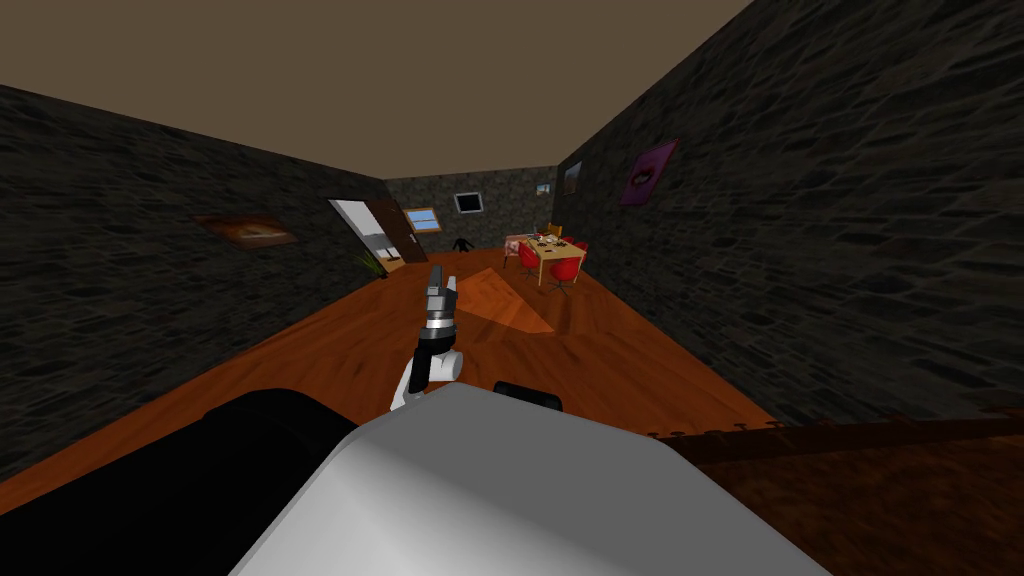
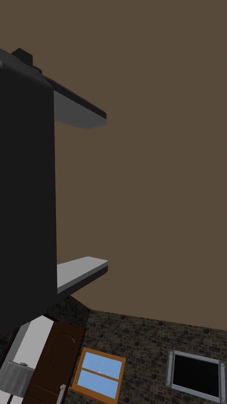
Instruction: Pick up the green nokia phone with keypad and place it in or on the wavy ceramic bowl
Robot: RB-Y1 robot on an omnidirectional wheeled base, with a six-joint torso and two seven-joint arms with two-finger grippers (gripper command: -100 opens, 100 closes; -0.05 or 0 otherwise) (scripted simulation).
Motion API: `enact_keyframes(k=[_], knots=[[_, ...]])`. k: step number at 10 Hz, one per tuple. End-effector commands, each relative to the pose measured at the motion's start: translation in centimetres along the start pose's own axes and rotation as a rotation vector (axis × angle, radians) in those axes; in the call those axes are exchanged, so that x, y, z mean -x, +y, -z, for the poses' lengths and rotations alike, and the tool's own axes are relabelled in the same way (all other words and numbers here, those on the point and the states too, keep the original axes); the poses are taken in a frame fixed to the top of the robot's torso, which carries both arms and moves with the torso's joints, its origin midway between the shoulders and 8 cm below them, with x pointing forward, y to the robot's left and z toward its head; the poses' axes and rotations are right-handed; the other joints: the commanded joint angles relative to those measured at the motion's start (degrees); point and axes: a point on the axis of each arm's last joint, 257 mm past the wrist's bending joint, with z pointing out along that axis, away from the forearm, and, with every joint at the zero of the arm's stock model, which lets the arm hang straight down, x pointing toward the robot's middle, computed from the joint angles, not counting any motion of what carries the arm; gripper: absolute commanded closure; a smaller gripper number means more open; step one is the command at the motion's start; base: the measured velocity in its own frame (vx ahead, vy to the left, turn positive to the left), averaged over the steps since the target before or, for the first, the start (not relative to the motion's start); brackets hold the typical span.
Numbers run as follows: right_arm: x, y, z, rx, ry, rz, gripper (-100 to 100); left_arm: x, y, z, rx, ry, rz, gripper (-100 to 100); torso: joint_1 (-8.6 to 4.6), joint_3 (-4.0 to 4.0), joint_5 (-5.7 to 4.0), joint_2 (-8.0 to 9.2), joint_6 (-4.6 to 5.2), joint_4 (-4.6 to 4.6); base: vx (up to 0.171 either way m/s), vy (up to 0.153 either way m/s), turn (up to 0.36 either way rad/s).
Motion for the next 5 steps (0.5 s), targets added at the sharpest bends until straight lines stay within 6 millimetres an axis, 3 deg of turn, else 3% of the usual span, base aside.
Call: enact_keyframes(k=[1,5], knots=[[0.0,0.0,0.0,0.0,0.0,0.0,0,0.0,0.0,0.0,0.0,0.0,0.0,0,0.0,0.0,0.0,0.0,0.0,0.0,0.0,0.0,0.0],[0.0,0.0,0.0,0.0,0.0,0.0,0,0.0,0.0,0.0,0.0,0.0,0.0,0,0.06,-0.02,0.02,-0.03,0.0,-0.01,0.0,0.0,0.0]])
